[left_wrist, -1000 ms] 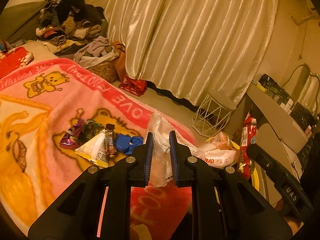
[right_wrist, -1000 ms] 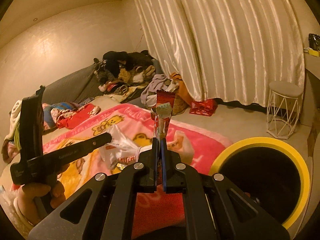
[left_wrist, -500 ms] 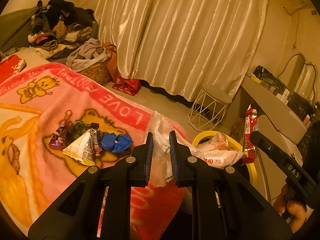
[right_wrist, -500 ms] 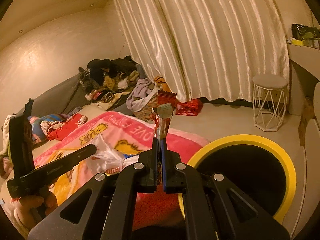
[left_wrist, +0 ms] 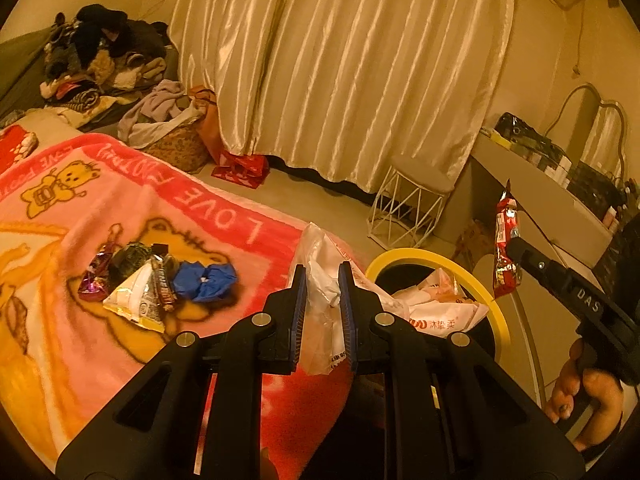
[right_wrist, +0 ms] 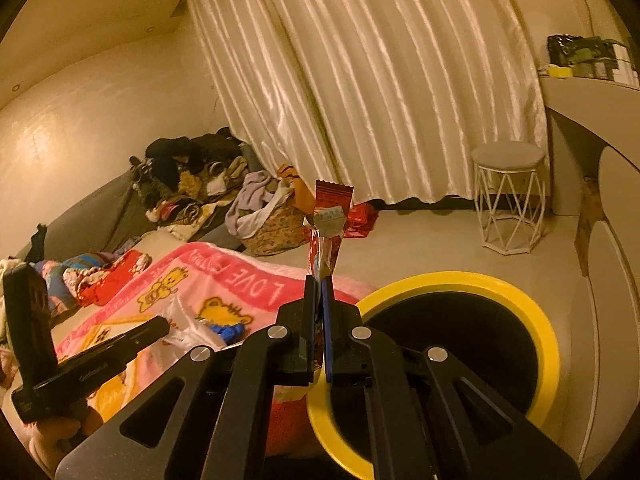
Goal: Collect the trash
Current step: 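Carry the white bag and red wrapper with both tools over the yellow-rimmed bin, then open both tools to drop the bag and wrapper into the bin, then move both tools back to the trash pile on the blanket, then grasp a purple foil wrapper with the left tool while the right tool grasps a brown snack bag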
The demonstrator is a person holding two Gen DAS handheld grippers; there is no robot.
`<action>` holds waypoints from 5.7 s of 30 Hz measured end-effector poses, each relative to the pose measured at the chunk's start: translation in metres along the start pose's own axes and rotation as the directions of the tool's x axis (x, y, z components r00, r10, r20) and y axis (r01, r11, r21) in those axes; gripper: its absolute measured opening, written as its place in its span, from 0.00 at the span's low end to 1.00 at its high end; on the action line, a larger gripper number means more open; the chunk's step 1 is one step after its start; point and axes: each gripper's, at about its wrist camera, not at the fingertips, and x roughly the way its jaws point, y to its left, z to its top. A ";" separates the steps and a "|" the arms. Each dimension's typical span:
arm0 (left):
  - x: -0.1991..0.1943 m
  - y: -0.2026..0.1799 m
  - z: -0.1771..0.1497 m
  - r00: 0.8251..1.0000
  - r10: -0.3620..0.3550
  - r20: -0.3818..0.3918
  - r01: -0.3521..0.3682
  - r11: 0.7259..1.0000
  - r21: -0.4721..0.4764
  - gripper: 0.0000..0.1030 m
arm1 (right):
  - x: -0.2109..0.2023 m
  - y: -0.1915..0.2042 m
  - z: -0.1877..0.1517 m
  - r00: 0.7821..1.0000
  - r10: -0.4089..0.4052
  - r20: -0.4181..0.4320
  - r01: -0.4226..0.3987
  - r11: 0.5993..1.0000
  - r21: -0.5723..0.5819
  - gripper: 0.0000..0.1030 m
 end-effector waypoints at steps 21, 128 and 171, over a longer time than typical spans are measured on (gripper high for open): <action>0.018 -0.040 -0.012 0.999 -0.036 -0.041 0.040 0.994 0.098 0.11 | -0.002 -0.052 -0.007 0.982 -0.190 0.000 0.190 0.982 0.023 0.03; -0.007 0.080 0.002 0.972 0.223 0.069 -0.215 0.971 -0.101 0.89 | 0.057 0.078 -0.046 0.988 0.027 -0.155 -0.056 0.981 -0.186 0.70; 0.056 0.236 -0.024 0.945 0.260 -0.197 -0.304 0.922 -0.239 0.52 | 0.171 0.204 -0.146 0.756 0.049 -0.653 -0.295 0.915 -0.274 0.51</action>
